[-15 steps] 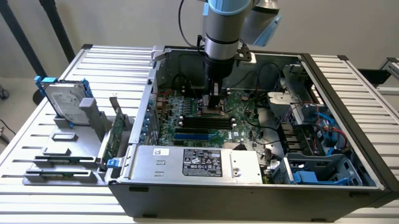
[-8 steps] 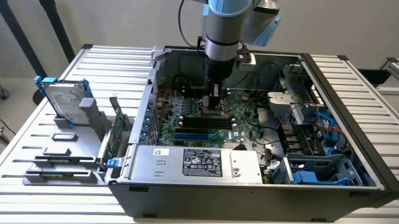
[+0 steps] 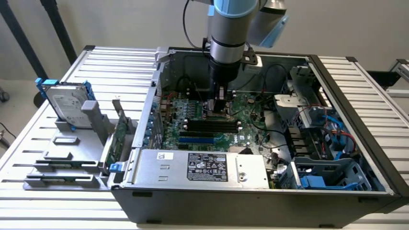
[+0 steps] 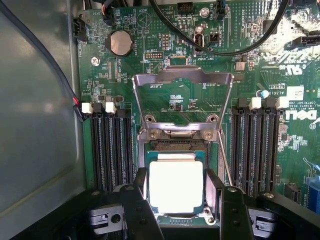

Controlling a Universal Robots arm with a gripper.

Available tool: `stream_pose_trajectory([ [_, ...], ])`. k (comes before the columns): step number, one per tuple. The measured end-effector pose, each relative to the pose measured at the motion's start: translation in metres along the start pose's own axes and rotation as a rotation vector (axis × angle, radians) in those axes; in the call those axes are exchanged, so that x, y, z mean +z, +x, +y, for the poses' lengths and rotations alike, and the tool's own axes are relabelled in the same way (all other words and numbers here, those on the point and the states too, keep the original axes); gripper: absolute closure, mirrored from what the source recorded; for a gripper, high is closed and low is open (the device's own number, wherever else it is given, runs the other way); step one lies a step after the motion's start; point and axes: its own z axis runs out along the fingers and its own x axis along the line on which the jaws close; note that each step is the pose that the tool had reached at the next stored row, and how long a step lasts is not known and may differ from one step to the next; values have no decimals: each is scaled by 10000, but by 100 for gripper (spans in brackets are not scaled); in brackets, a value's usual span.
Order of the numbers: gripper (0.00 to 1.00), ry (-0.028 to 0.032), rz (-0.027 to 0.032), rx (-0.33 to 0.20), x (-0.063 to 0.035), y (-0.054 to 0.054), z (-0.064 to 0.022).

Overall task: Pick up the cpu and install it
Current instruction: 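Place the cpu into insertion slot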

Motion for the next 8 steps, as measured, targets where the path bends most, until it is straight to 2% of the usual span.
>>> stream_pose_trajectory([
  [8, 45, -5, -161, -10, 19, -1, 3],
])
